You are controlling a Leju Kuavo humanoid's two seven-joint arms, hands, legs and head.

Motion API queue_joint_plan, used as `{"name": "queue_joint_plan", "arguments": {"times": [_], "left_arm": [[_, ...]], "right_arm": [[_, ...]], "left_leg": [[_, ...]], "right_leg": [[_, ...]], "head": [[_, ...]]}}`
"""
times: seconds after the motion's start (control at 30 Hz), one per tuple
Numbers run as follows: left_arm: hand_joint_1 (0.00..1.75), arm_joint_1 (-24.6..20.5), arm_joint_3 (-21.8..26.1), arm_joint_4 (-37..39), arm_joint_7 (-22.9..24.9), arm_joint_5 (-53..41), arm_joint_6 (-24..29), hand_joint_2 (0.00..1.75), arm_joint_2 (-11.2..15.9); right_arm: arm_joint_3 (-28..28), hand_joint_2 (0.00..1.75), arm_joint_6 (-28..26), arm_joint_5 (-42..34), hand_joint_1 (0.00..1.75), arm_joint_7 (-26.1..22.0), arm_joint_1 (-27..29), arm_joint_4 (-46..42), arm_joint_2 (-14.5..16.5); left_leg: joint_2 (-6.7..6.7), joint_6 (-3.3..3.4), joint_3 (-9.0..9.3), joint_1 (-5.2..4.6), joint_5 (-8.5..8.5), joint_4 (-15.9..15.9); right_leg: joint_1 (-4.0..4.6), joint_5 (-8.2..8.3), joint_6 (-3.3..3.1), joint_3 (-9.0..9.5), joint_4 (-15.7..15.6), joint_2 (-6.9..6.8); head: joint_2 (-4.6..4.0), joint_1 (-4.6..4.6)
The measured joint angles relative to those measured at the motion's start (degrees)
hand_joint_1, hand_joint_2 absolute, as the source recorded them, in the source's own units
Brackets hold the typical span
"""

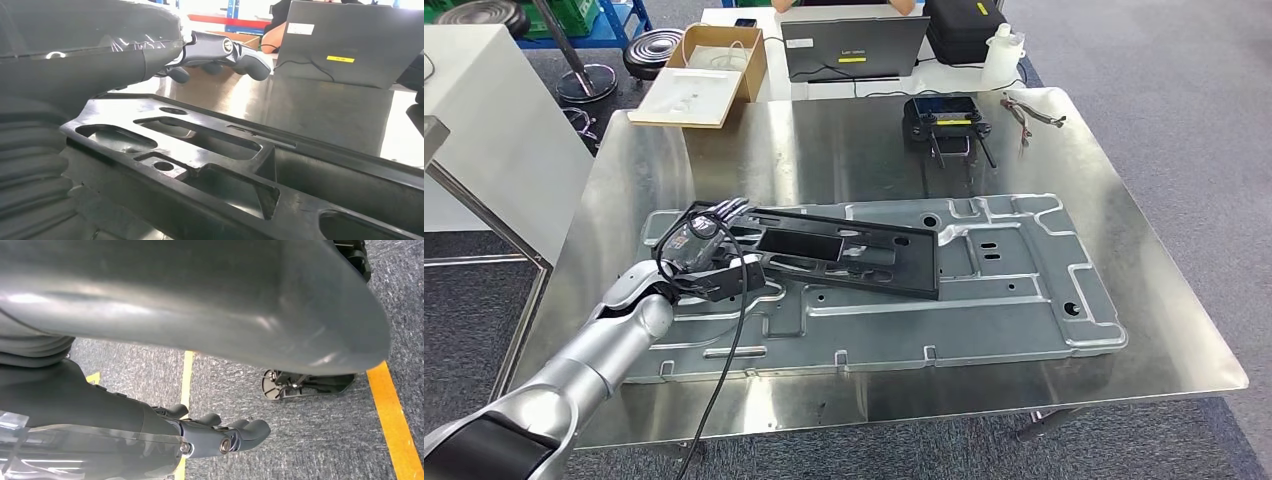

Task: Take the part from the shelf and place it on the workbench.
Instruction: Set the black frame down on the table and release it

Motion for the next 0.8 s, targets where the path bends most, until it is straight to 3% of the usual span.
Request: {"name": "queue_joint_plan", "arguments": {"times": [0.27,0.4,0.47,0.53,0.57,0.6,0.63,0.7,0.73,0.8], "left_arm": [[0.0,0.21,0.02,-2.06,-1.64,1.98,3.44,0.0,0.12],[0.0,0.66,0.31,-6.28,-1.72,2.43,4.59,0.0,0.61],[0.0,1.0,0.54,-8.91,-1.8,2.56,5.11,0.0,0.79],[0.0,1.75,0.69,-11.56,-1.83,2.63,5.26,0.0,1.13],[0.0,2.34,0.73,-12.83,-1.82,2.65,5.27,0.0,1.28],[0.0,2.91,0.74,-14.07,-1.8,2.65,5.27,0.0,1.41],[0.0,3.35,0.75,-15.18,-1.76,2.66,5.27,0.0,1.51],[0.0,3.75,0.78,-17.0,-1.69,2.67,5.26,0.0,1.75],[0.0,3.82,0.81,-17.76,-1.67,2.67,5.26,0.0,1.9],[0.0,3.95,0.86,-18.99,-1.65,2.69,5.25,0.0,2.15]], "right_arm": [[0.0,0.0,-0.01,-0.09,0.0,-0.02,0.02,0.0,0.01],[-0.01,0.0,-0.02,-0.19,0.0,-0.14,0.07,0.01,0.03],[-0.02,0.0,-0.04,-0.2,0.0,-0.22,0.11,0.0,-0.02],[-0.02,0.0,-0.04,-0.2,0.0,-0.29,0.16,0.0,-0.02],[-0.02,0.0,-0.04,-0.2,0.0,-0.32,0.2,0.01,-0.02],[-0.02,0.0,-0.04,-0.2,0.0,-0.35,0.24,0.01,-0.02],[-0.02,0.0,-0.04,-0.2,0.0,-0.37,0.25,0.02,-0.02],[-0.02,0.0,-0.02,-0.19,0.0,-0.38,0.2,0.03,0.01],[-0.02,0.0,-0.01,-0.18,0.0,-0.39,0.14,0.04,0.03],[-0.02,0.0,-0.01,-0.17,0.0,-0.39,0.04,0.07,0.08]], "left_leg": [[-0.04,0.05,-0.04,-0.1,-0.02,0.12],[0.12,1.25,0.78,0.0,0.9,-1.47],[0.29,1.64,1.19,0.39,1.53,-2.55],[0.32,1.76,0.97,0.44,1.67,-2.54],[0.32,1.69,0.82,0.5,1.68,-2.39],[0.29,1.55,0.64,0.6,1.67,-2.16],[0.23,1.3,0.4,0.79,1.62,-1.77],[0.09,0.44,-0.39,1.1,1.28,-0.44],[0.03,-0.08,-0.9,1.11,1.1,0.36],[-0.08,-1.03,-1.65,1.0,1.15,1.21]], "right_leg": [[-0.11,0.09,0.12,0.06,-0.11,-0.02],[-0.33,-0.13,1.16,0.37,-0.33,-0.11],[-0.29,-3.06,1.28,-1.56,4.01,-0.12],[-0.45,-6.64,1.53,-5.27,11.65,-0.11],[-0.64,-7.23,1.73,-6.53,14.22,-0.12],[-0.87,-6.72,1.93,-6.88,14.83,-0.13],[-1.13,-5.15,2.16,-6.11,13.12,-0.14],[-1.6,-1.67,2.62,-2.95,6.38,-0.06],[-1.7,-0.64,2.48,-1.92,3.88,0.13],[-1.46,-0.35,1.74,-1.86,2.76,0.52]], "head": [[0.0,-0.01],[0.0,0.0],[0.0,0.01],[0.0,0.01],[0.0,0.01],[0.0,0.01],[0.0,0.01],[0.0,0.01],[0.0,-0.01],[0.0,-0.05]]}}
